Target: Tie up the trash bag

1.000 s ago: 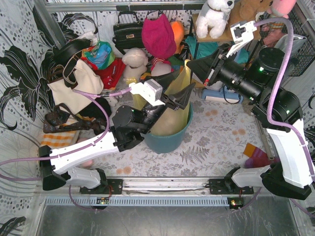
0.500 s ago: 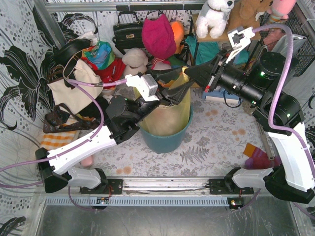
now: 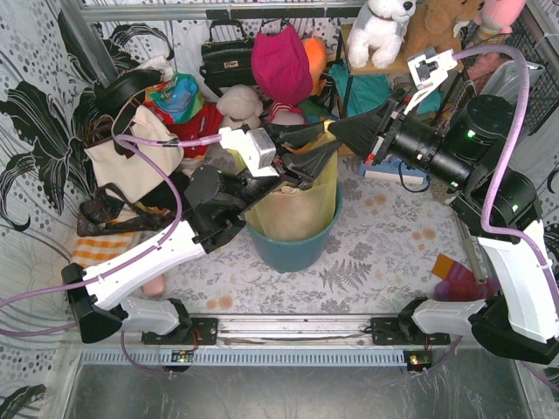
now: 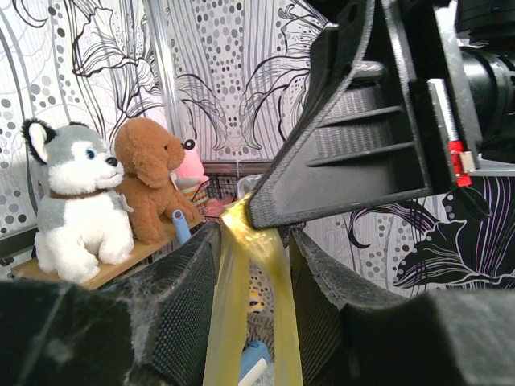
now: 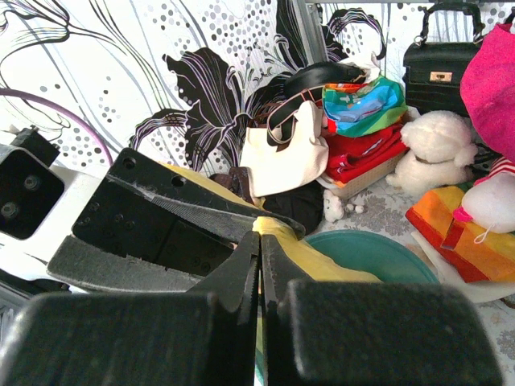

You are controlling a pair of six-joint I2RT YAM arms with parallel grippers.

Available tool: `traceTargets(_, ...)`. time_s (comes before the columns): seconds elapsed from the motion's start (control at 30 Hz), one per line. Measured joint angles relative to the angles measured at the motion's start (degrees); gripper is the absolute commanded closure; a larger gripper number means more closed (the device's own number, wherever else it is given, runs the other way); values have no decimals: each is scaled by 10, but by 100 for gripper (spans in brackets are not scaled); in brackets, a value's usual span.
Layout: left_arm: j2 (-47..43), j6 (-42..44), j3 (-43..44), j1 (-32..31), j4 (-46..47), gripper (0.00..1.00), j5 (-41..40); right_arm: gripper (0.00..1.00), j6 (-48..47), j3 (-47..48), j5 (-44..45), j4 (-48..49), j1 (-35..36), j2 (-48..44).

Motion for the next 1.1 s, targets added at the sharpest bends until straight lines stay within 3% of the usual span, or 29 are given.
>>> traceTargets(0.33,2,-48,7,43,-15,50,54,100,2,-15,0,6,0,-8)
traceTargets(0.6,9,-61,21,49,-21,57,95,100,2,-15,0,7,0,-10)
traceTargets(0.7,14,-64,28,50,-22,61,102,100,2,-15,-2,7,0,-10)
traceTargets(0.93,22,-69,30,52,-22,90,112,100,2,-15,-4,9,0,-10)
traceTargets(1.1,23,-74,30,52,-22,98,118,100,2,-15,-4,9,0,-10)
